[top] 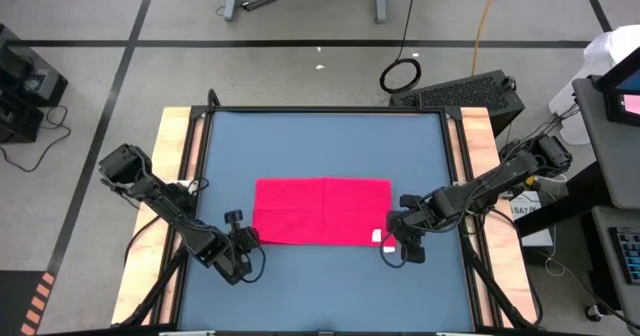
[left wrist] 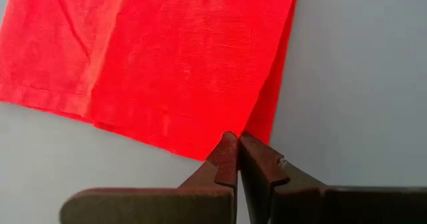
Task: Roll towel
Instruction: Fold the red towel
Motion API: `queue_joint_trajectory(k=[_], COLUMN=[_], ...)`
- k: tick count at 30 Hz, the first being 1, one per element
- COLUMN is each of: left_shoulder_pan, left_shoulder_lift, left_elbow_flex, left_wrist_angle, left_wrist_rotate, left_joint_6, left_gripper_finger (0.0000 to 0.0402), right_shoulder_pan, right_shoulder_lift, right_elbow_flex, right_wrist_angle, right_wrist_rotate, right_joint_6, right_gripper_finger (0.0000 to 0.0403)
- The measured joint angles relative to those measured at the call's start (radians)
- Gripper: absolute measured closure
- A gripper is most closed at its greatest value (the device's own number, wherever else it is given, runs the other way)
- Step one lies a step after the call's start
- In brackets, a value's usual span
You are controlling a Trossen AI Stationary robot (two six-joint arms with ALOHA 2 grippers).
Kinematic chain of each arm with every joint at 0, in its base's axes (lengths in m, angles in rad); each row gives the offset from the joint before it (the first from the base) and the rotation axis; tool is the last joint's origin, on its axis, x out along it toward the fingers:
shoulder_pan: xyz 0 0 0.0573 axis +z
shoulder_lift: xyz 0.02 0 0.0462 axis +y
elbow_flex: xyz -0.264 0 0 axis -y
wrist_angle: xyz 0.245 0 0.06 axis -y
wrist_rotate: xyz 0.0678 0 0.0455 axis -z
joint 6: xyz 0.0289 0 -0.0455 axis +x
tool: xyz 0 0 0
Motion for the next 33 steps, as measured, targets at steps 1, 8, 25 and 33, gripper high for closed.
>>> queue_joint_trajectory(k=[1, 8, 25, 33], left_shoulder_pan=[0.0, 0.0, 0.0, 0.011], left_shoulder_lift=[0.0, 0.0, -0.115, -0.232], left_elbow_flex=[0.0, 0.0, -0.001, -0.001], left_wrist_angle=[0.0, -0.001, -0.072, 0.027], left_wrist_rotate=[0.0, 0.001, 0.121, -0.07], left_joint_6=[-0.001, -0.002, -0.079, 0.039], left_gripper_finger=[0.0391, 0.0391, 0.0186, 0.017], right_shoulder_pan=[0.005, 0.043, 0.057, 0.053], right_shoulder_lift=[0.0, 0.0, 0.0, 0.007], right_elbow_flex=[0.0, -0.002, -0.196, -0.224], right_wrist_angle=[0.015, 0.127, 0.563, 0.771], right_wrist_rotate=[0.007, 0.15, 0.191, 0.329], right_joint_6=[-0.014, -0.073, -0.081, -0.224], right_gripper_finger=[0.0279, 0.0283, 0.0342, 0.0344])
